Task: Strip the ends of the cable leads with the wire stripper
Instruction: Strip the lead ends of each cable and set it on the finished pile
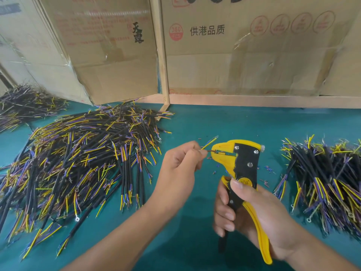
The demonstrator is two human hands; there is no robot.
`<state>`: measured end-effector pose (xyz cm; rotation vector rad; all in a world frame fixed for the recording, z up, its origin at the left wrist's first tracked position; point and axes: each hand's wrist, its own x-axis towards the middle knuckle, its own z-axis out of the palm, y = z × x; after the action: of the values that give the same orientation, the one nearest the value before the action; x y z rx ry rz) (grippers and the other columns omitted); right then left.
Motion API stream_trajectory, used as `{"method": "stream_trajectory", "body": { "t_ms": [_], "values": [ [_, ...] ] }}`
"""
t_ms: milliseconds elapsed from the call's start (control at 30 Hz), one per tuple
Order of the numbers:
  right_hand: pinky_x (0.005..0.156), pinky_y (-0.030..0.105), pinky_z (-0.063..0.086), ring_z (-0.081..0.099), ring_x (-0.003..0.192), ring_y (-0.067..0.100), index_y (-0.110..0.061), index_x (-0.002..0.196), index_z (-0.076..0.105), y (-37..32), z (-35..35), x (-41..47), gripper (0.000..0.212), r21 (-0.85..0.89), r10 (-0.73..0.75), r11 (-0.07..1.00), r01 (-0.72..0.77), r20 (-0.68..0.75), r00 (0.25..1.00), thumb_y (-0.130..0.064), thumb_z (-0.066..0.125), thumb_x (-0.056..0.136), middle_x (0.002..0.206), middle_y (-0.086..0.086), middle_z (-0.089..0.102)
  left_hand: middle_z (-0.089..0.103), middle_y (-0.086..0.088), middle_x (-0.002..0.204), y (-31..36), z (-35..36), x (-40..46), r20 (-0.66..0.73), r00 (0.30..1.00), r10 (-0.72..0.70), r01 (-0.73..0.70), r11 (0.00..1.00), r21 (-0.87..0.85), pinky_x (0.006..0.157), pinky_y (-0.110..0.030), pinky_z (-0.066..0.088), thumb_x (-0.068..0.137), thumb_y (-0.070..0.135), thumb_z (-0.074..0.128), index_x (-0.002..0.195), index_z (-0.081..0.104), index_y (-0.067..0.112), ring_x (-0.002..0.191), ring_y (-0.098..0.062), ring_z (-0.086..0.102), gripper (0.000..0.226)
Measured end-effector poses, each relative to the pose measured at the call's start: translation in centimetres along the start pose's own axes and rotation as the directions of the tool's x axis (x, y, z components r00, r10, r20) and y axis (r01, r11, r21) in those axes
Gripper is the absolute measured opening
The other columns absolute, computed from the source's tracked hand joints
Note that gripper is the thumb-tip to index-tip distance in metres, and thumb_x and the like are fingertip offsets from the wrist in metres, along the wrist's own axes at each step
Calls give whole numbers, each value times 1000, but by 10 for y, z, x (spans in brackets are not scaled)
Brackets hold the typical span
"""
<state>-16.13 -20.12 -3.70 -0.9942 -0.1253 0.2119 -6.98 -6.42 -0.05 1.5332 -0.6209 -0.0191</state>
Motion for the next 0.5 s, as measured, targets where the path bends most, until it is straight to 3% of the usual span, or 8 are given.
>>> {"method": "stream_trajectory", "body": {
  "t_ms": [500],
  "values": [
    [59,41,46,43,53,25,-6,76,56,-1,1,-1,45,12,14,1000,-14,5,1000,-43,81,79,62,12,38,30,14,54,0,1,-1,25,1000,-1,1,1000,4,50,-17,23,84,19,49,51,36,27,53,-7,26,36]
  ]
}}
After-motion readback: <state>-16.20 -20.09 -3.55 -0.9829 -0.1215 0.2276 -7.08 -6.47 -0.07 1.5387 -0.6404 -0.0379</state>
